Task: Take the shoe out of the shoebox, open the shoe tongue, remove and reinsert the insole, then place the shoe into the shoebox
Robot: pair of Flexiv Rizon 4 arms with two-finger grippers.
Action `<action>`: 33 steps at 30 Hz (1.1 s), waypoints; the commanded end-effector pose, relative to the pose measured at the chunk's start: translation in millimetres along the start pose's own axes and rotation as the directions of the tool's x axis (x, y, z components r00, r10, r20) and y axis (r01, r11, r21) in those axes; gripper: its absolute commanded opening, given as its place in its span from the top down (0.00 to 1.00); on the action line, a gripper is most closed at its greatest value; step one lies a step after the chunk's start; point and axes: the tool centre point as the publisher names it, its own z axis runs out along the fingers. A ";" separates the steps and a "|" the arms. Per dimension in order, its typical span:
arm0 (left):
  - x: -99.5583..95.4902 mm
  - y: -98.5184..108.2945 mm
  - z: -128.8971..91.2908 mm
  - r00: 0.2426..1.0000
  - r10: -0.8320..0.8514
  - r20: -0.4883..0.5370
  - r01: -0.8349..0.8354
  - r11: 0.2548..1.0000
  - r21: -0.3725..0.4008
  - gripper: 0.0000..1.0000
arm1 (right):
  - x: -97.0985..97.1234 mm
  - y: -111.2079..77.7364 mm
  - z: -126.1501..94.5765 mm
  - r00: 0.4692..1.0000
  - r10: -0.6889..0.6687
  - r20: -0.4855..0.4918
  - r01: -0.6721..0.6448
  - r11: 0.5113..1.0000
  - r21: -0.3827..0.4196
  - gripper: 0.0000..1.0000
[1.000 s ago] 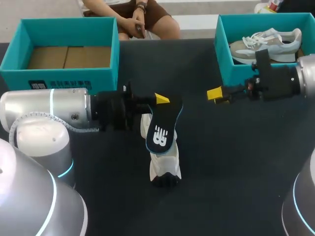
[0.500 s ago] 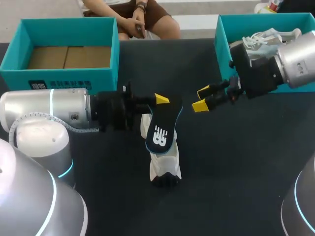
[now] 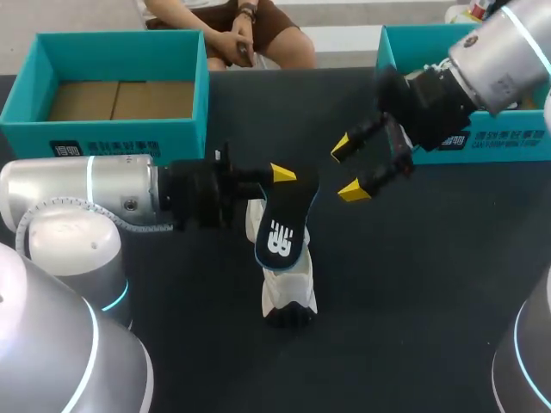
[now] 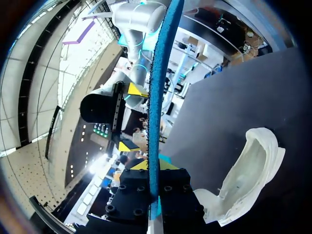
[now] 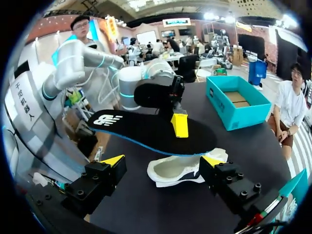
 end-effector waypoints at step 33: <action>18.8 -66.4 -70.8 0.873 -0.487 -0.024 0.487 0.873 0.017 1.00 | -7.9 -64.1 16.8 0.921 -0.355 0.162 0.324 0.927 0.190 0.00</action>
